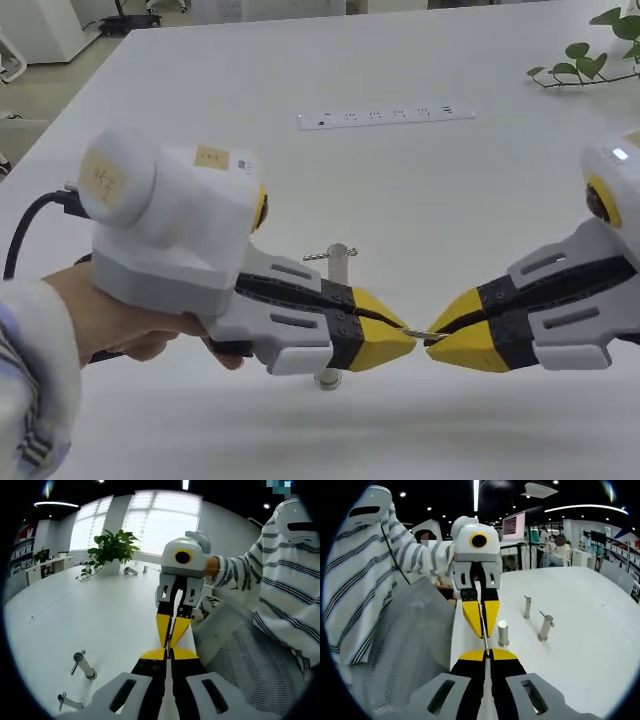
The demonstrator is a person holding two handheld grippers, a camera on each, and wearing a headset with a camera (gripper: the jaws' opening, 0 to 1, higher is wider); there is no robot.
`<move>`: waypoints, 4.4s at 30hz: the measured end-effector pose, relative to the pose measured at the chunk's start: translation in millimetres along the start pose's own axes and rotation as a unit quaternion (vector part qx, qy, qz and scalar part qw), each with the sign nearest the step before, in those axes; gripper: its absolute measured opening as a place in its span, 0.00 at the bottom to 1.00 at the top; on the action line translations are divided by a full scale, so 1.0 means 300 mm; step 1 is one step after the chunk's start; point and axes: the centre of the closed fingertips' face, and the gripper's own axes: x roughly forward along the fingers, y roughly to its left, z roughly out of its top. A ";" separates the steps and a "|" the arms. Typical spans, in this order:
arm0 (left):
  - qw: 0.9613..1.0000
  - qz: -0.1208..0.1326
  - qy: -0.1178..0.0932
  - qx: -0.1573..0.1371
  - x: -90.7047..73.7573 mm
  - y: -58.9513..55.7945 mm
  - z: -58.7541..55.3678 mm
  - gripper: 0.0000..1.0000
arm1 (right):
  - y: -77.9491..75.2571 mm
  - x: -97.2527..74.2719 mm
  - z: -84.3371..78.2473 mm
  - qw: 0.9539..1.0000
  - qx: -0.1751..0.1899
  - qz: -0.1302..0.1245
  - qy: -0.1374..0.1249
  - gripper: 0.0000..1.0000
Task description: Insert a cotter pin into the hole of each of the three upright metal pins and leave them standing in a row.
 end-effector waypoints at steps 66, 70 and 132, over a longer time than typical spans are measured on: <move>0.976 0.201 -0.006 -0.084 -0.097 0.195 -0.211 0.19 | -0.136 0.111 -0.118 0.990 -0.002 -0.042 0.134 0.04; 0.975 0.202 -0.002 -0.090 -0.089 0.187 -0.219 0.15 | -0.139 0.125 -0.113 0.990 -0.013 -0.034 0.134 0.04; 0.969 0.216 0.009 -0.119 -0.098 0.168 -0.255 0.13 | -0.128 0.162 -0.083 0.988 -0.100 -0.008 0.117 0.03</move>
